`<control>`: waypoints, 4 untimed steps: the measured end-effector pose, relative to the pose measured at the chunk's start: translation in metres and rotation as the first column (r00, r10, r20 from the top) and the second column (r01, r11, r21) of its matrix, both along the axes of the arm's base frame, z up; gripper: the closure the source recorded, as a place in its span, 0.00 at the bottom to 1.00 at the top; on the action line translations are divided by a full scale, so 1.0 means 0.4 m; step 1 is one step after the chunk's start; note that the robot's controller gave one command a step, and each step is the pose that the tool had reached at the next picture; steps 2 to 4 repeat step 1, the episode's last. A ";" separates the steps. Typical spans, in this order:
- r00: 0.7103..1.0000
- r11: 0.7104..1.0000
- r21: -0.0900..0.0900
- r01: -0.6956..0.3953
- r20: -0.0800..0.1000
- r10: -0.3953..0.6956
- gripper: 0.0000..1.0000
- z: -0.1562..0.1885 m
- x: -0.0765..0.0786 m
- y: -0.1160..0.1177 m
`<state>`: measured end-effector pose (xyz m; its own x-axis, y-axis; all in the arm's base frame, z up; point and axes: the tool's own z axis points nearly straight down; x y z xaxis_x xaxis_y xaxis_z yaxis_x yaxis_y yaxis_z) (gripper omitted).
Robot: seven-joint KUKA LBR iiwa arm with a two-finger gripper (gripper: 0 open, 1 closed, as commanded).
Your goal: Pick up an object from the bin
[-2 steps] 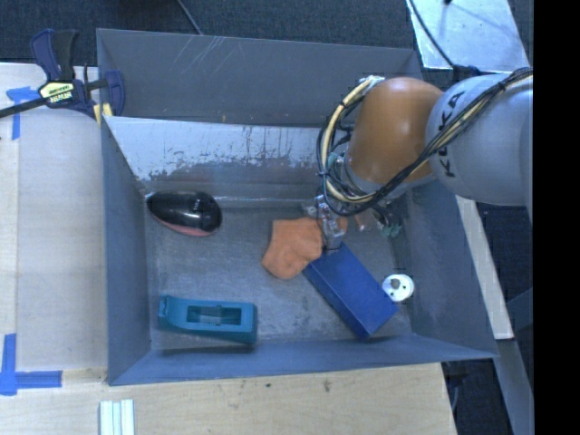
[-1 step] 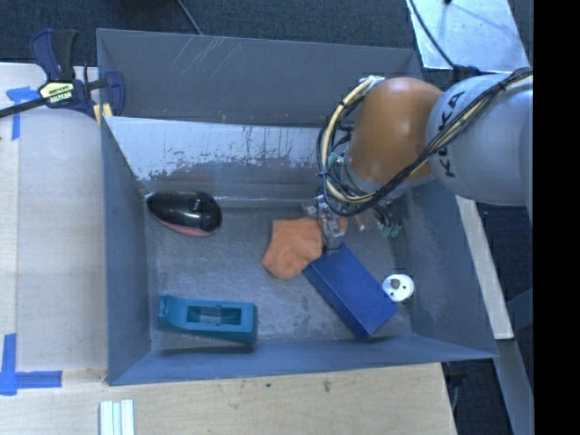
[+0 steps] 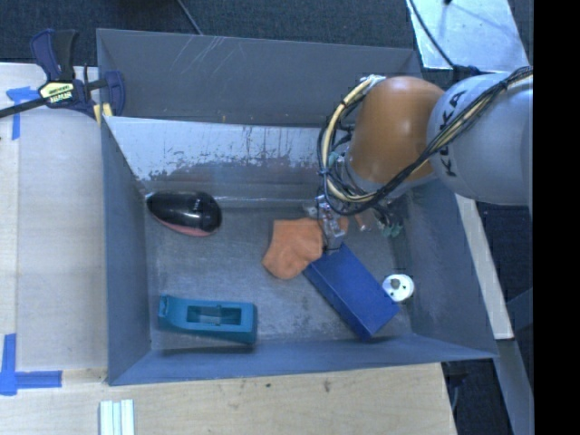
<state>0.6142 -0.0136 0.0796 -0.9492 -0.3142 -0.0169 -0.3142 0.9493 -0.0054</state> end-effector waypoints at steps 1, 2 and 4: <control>1.000 1.000 0.000 0.000 -0.012 0.000 1.00 0.042 -0.005 0.000; 1.000 1.000 0.000 0.000 -0.012 0.000 1.00 0.042 -0.005 0.000; 1.000 1.000 0.000 0.000 -0.012 0.000 1.00 0.042 -0.005 0.000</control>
Offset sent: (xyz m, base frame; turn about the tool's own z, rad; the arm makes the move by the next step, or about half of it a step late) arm 0.0001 0.0000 0.0982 0.0000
